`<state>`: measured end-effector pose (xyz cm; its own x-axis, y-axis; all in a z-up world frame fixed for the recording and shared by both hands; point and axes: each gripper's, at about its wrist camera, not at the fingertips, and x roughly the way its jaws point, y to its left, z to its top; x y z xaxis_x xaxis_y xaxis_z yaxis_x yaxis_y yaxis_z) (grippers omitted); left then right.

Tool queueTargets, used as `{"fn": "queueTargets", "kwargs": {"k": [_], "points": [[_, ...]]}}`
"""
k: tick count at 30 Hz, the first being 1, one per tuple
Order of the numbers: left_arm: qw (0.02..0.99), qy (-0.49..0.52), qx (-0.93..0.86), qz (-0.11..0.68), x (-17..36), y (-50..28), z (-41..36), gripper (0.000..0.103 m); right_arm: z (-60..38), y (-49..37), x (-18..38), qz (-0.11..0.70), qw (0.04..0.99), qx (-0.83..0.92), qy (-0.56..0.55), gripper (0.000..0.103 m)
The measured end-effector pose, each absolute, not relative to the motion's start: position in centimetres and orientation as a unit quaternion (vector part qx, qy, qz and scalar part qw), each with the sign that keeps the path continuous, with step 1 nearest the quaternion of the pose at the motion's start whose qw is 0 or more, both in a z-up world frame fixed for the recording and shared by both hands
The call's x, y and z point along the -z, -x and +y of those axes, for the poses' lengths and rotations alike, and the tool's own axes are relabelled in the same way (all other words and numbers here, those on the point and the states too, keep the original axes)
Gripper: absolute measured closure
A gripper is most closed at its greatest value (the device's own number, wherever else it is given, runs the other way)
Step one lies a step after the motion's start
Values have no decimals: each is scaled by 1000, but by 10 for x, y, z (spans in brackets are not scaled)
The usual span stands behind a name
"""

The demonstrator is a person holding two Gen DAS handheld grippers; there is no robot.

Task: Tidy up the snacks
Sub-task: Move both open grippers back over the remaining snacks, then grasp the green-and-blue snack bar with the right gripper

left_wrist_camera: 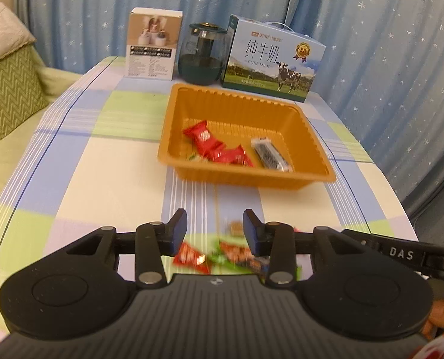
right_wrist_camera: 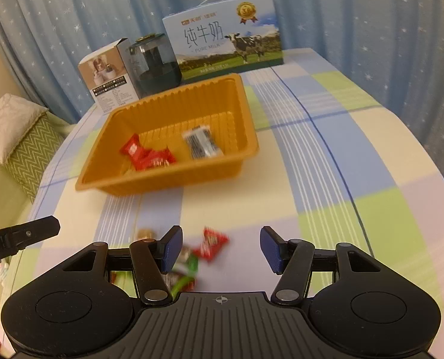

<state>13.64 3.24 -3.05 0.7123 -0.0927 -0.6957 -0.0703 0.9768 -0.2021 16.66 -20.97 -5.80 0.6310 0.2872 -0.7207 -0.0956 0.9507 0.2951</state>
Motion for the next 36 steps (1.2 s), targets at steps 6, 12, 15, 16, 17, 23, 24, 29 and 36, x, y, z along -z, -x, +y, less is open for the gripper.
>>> {"fn": "queueTargets", "kwargs": {"k": [6,12,15,16,17,23,24,29,36], "points": [[916,108,-2,387,31,-97,31,61,-215,-126,49,414,897,-104,-114,45],[914,101,-4,392,31,-68,31,57,-215,-99,45,413,898,-110,-106,44],[914,97,-2,393,30,-58,30,56,-212,-90,45,415,896,-115,-105,44],[914,96,-1,394,29,-55,30,55,-211,-87,44,415,896,-117,-105,44],[914,94,0,394,29,-53,29,54,-210,-85,44,415,896,-118,-104,44],[915,90,-1,393,28,-46,28,52,-206,-79,45,417,895,-124,-100,43],[915,90,-1,392,27,-46,28,52,-206,-79,45,417,895,-124,-100,43],[916,90,-4,390,25,-46,29,49,-206,-78,45,418,894,-123,-101,43],[914,92,-7,395,28,-49,32,49,-204,-79,47,420,893,-127,-98,43]]}}
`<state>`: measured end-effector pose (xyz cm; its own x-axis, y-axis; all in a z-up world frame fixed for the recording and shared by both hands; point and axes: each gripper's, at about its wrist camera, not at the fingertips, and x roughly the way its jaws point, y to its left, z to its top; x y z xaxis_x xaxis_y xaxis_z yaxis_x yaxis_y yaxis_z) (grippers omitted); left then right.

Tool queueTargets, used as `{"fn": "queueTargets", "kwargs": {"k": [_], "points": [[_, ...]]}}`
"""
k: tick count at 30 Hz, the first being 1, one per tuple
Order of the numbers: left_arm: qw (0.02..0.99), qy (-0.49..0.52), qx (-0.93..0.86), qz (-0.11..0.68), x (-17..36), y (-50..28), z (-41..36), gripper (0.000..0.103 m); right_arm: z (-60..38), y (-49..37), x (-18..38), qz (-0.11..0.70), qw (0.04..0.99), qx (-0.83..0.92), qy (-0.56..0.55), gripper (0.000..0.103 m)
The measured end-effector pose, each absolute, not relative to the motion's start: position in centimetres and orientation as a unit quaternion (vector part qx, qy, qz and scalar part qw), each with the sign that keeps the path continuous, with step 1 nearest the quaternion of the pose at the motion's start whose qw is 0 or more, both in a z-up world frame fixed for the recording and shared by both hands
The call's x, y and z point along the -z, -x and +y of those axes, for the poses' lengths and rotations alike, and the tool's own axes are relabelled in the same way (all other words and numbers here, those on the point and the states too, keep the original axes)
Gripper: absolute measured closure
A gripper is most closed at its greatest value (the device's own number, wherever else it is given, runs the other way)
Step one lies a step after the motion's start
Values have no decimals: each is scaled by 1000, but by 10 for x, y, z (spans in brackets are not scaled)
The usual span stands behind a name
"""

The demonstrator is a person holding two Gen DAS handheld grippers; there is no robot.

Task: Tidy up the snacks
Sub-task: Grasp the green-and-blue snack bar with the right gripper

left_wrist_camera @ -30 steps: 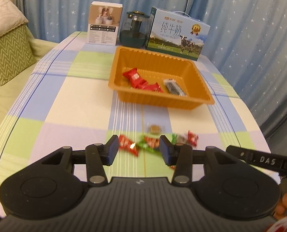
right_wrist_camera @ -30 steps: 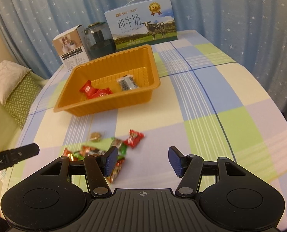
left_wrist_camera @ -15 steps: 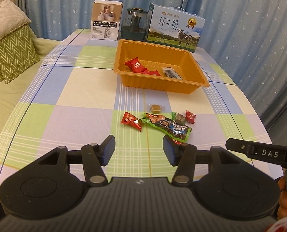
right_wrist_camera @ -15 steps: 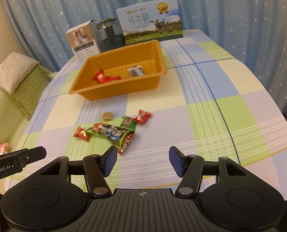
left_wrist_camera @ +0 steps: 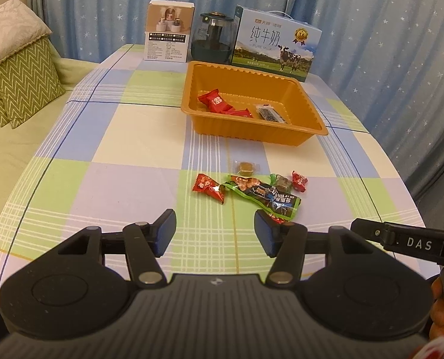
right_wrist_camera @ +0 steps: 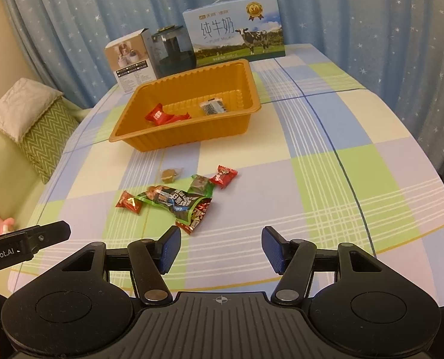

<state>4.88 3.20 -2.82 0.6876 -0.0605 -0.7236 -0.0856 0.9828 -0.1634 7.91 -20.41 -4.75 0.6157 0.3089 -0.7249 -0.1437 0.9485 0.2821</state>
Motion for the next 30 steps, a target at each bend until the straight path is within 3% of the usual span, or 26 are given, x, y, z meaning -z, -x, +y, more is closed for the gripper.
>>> {"fn": "queueTargets", "kwargs": {"k": [23,27,30], "points": [[898,91,-29,429,62,-103,59,48,-145,-158,90,417,866,-273,41,44],[896,95,-32,432,68,-115,65,48,-126,-177,100,415,851,-309,91,56],[895,101,-31,434,73,-122,68,48,-112,-189,110,416,839,-330,124,59]]}}
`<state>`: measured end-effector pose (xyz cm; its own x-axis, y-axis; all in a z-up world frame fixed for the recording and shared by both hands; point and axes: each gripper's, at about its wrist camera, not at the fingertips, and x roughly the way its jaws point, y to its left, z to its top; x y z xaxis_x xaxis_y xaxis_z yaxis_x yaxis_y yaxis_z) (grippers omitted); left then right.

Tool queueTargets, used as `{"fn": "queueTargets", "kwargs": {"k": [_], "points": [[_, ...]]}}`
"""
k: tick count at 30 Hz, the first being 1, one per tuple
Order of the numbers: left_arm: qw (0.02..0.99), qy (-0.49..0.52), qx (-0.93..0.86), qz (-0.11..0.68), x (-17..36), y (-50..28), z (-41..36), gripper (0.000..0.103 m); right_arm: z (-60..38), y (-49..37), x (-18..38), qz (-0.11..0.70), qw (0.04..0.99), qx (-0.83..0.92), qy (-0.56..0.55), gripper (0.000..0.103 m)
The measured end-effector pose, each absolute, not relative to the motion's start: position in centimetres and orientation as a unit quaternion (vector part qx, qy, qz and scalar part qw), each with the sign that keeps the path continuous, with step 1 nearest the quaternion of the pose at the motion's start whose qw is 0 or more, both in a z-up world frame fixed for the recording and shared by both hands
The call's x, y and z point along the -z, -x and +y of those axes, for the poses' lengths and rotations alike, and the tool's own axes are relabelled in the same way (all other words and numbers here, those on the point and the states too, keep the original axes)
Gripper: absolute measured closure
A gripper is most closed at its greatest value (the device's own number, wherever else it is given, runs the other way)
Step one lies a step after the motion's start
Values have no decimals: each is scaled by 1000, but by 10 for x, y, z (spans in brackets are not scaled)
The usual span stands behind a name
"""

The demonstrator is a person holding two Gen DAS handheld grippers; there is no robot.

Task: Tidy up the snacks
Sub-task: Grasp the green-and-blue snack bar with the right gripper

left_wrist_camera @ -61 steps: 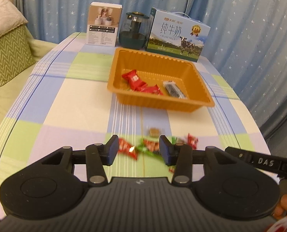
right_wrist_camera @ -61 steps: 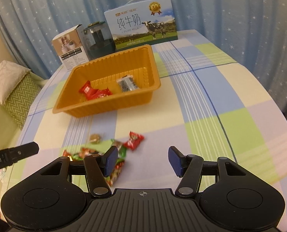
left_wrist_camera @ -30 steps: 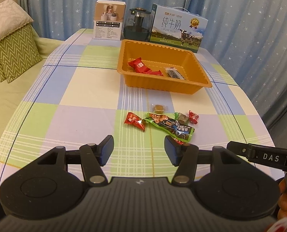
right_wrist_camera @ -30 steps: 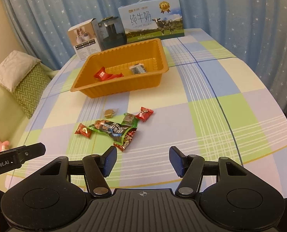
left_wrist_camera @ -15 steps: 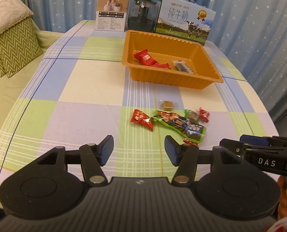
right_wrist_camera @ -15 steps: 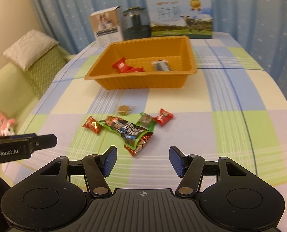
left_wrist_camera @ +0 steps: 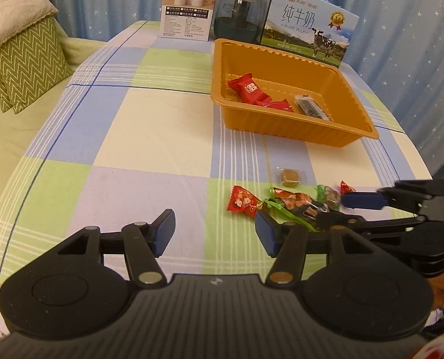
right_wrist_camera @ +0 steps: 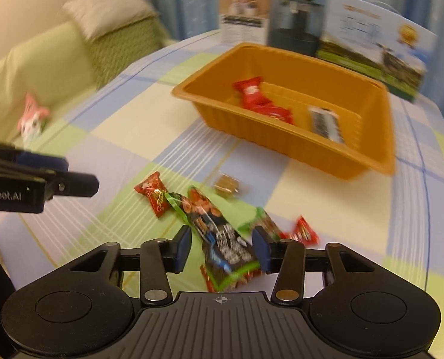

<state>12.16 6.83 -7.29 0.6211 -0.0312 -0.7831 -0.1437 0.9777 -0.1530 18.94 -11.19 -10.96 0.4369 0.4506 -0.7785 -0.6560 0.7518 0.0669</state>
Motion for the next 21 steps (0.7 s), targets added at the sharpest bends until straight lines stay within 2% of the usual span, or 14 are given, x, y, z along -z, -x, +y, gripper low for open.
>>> {"fn": "queueTargets", "kwargs": {"k": [6,21], "points": [[890,113,-26,441,84,-130,72,48,-92,-208,126,429,812,-365,154,66],[884,132,-28,448,94,-133,73,48,-77,-212,133,428,804,-369,188,65]]}}
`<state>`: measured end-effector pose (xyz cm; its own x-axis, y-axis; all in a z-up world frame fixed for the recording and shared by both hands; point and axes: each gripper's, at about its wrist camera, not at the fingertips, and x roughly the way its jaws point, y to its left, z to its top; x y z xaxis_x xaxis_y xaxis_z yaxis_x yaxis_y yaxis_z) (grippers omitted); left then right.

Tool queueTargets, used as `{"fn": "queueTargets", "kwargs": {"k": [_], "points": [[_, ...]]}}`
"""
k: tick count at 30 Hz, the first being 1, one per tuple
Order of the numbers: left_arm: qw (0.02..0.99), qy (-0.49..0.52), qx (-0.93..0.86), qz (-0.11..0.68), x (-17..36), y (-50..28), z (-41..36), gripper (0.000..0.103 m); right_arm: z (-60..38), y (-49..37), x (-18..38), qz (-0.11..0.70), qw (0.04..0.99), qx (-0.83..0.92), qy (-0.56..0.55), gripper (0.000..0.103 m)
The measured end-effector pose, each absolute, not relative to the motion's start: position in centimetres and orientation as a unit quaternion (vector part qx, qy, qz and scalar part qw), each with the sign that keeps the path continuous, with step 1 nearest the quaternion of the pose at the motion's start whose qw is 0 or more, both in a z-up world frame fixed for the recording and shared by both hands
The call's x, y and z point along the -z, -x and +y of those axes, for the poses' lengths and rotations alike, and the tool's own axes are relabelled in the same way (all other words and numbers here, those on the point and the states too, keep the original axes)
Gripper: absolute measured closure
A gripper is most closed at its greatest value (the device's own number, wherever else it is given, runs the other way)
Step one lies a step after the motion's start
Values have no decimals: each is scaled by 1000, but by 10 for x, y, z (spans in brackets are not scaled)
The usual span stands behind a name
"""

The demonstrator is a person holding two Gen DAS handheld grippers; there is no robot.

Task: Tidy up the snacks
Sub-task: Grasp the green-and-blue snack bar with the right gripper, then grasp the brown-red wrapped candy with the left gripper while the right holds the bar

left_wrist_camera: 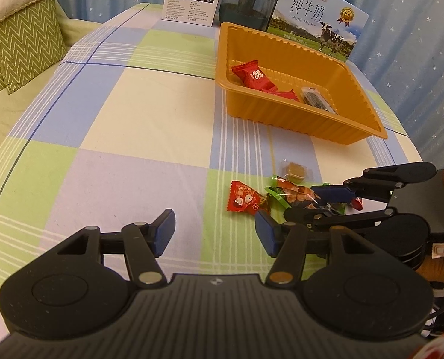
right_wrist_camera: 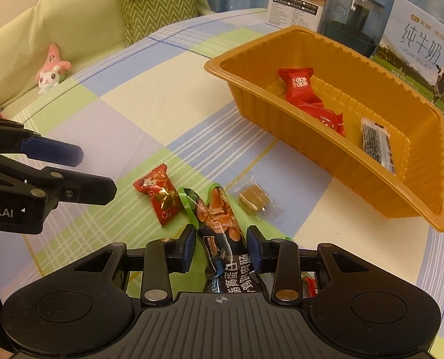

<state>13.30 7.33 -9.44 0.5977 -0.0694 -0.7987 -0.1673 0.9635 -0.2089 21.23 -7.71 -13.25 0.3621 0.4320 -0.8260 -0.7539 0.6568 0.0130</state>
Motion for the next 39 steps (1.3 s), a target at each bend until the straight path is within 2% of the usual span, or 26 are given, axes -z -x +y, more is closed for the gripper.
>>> {"fn": "queueTargets", "kwargs": {"k": [3,5,19,22,28,29,31,33,36,39], "points": [[884,134,-28,447,94,-132,73,48,-75,-209,131,423,806,-363,198,67],[884,134,-28,446,93,-132,72,48,-78,-207,129,425,811,-354,189,73],[886,117,30,447,100,-138,47,49,-168,-187,88,436,874,-215,0,74],[888,81,82,445,104,-142,25,49,-189,-175,96,451,873,-188,-9,74],[875,-54,198,438,112,-148,-29,49,-212,-154,104,463,871,-165,-20,74],[871,-76,211,438,114,-148,-36,51,-215,-151,105,462,871,-163,-22,74],[861,-112,229,440,120,-150,-48,60,-218,-147,106,462,872,-160,-24,74],[855,-132,239,442,125,-151,-54,63,-221,-145,109,461,873,-156,-27,74],[853,-128,243,444,128,-152,-56,68,-220,-142,112,457,876,-153,-19,73],[852,-120,244,449,127,-151,-55,77,-217,-140,117,452,879,-152,2,73]]}}
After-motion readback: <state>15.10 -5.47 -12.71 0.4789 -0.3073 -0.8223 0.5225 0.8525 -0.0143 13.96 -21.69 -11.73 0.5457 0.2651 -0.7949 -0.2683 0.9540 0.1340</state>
